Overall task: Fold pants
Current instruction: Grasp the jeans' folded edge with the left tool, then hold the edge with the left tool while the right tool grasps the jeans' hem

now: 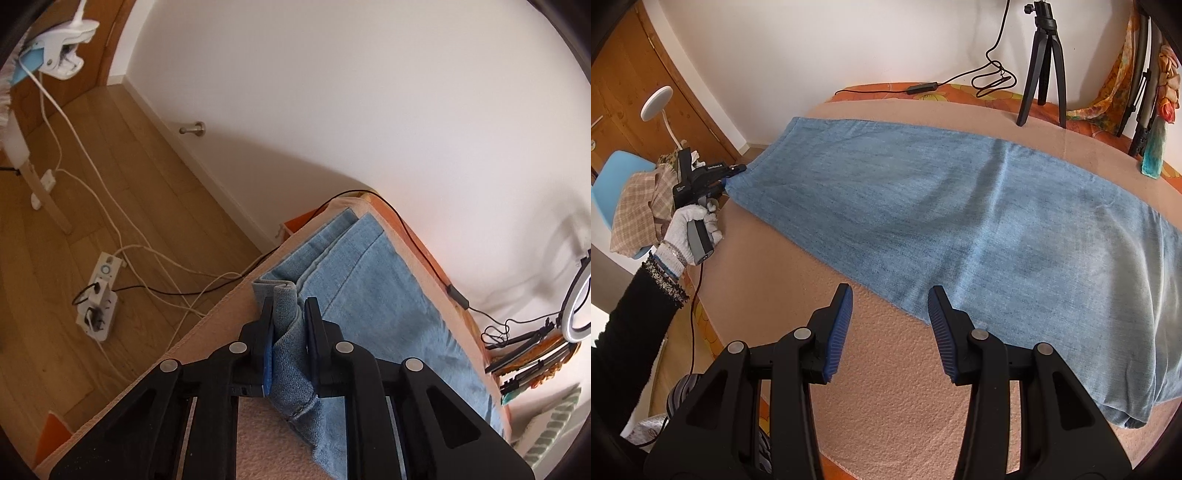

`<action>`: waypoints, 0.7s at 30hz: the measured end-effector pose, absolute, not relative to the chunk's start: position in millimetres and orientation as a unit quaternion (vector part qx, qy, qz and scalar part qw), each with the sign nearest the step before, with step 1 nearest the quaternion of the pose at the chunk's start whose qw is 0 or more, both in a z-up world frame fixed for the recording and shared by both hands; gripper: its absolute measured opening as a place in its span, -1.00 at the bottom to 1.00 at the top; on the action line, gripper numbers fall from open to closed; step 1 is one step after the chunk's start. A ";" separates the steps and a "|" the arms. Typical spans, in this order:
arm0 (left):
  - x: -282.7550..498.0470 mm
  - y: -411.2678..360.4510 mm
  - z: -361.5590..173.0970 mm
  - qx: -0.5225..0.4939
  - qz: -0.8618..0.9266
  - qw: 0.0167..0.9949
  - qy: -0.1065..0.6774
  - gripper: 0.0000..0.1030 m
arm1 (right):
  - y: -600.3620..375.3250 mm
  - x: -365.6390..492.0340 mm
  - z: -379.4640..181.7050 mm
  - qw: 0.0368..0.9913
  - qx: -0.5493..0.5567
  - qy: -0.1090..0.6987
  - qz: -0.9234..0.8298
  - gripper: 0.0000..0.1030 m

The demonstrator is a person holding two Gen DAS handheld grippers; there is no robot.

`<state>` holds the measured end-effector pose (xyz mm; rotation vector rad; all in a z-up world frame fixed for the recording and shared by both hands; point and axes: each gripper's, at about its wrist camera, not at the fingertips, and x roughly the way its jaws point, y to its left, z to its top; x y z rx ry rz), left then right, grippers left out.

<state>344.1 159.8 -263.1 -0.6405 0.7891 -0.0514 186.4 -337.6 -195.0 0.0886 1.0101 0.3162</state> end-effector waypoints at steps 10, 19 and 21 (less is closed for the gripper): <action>330.7 120.2 -224.8 -0.240 -0.089 0.905 0.340 -0.81 | -323.1 230.4 -187.6 0.857 0.072 0.479 0.177 -0.13; 315.4 31.9 -208.5 -0.147 -0.201 0.910 0.333 -0.83 | -308.4 328.4 -187.1 0.820 0.185 0.482 0.246 0.22; 307.5 6.9 -211.4 -0.117 -0.228 0.905 0.340 -0.83 | -306.8 350.1 -195.5 0.808 0.215 0.486 0.255 0.23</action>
